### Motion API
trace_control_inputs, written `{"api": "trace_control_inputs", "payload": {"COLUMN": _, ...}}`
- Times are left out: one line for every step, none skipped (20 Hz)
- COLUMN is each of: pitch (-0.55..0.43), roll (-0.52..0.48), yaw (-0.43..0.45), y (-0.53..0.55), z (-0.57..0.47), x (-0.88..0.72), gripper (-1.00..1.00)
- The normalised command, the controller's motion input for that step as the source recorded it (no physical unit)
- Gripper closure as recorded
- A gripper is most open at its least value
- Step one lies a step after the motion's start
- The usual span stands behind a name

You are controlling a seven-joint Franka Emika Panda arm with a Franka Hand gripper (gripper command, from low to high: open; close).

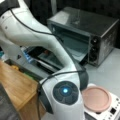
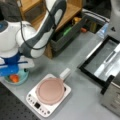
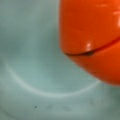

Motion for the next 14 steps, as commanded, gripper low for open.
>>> {"api": "trace_control_inputs", "payload": {"pitch": 0.071, "roll": -0.106, "yaw": 0.243, "y": 0.08, "z": -0.02, "x": 0.21, "gripper": -1.0}}
{"api": "trace_control_inputs", "payload": {"pitch": 0.067, "roll": -0.105, "yaw": 0.23, "y": 0.12, "z": -0.02, "x": 0.22, "gripper": -1.0}}
{"api": "trace_control_inputs", "payload": {"pitch": 0.063, "roll": -0.109, "yaw": 0.219, "y": 0.15, "z": -0.01, "x": 0.22, "gripper": -1.0}}
{"api": "trace_control_inputs", "payload": {"pitch": 0.054, "roll": -0.113, "yaw": 0.213, "y": 0.17, "z": 0.0, "x": 0.22, "gripper": -1.0}}
{"api": "trace_control_inputs", "payload": {"pitch": 0.064, "roll": -0.117, "yaw": 0.211, "y": 0.18, "z": 0.03, "x": 0.21, "gripper": -1.0}}
{"api": "trace_control_inputs", "payload": {"pitch": 0.068, "roll": -0.119, "yaw": 0.205, "y": 0.18, "z": 0.05, "x": 0.2, "gripper": -1.0}}
{"api": "trace_control_inputs", "payload": {"pitch": 0.075, "roll": -0.129, "yaw": 0.204, "y": 0.15, "z": 0.07, "x": 0.2, "gripper": -1.0}}
{"api": "trace_control_inputs", "payload": {"pitch": 0.081, "roll": -0.142, "yaw": 0.202, "y": 0.13, "z": 0.09, "x": 0.2, "gripper": -1.0}}
{"api": "trace_control_inputs", "payload": {"pitch": 0.087, "roll": -0.151, "yaw": 0.2, "y": 0.11, "z": 0.11, "x": 0.2, "gripper": -1.0}}
{"api": "trace_control_inputs", "payload": {"pitch": 0.094, "roll": -0.149, "yaw": 0.199, "y": 0.09, "z": 0.12, "x": 0.21, "gripper": -1.0}}
{"api": "trace_control_inputs", "payload": {"pitch": 0.099, "roll": -0.14, "yaw": 0.197, "y": 0.08, "z": 0.11, "x": 0.22, "gripper": -1.0}}
{"api": "trace_control_inputs", "payload": {"pitch": 0.108, "roll": -0.129, "yaw": 0.201, "y": 0.07, "z": 0.1, "x": 0.24, "gripper": -1.0}}
{"api": "trace_control_inputs", "payload": {"pitch": 0.116, "roll": -0.12, "yaw": 0.203, "y": 0.06, "z": 0.08, "x": 0.26, "gripper": -1.0}}
{"api": "trace_control_inputs", "payload": {"pitch": 0.12, "roll": -0.118, "yaw": 0.201, "y": 0.05, "z": 0.07, "x": 0.27, "gripper": -1.0}}
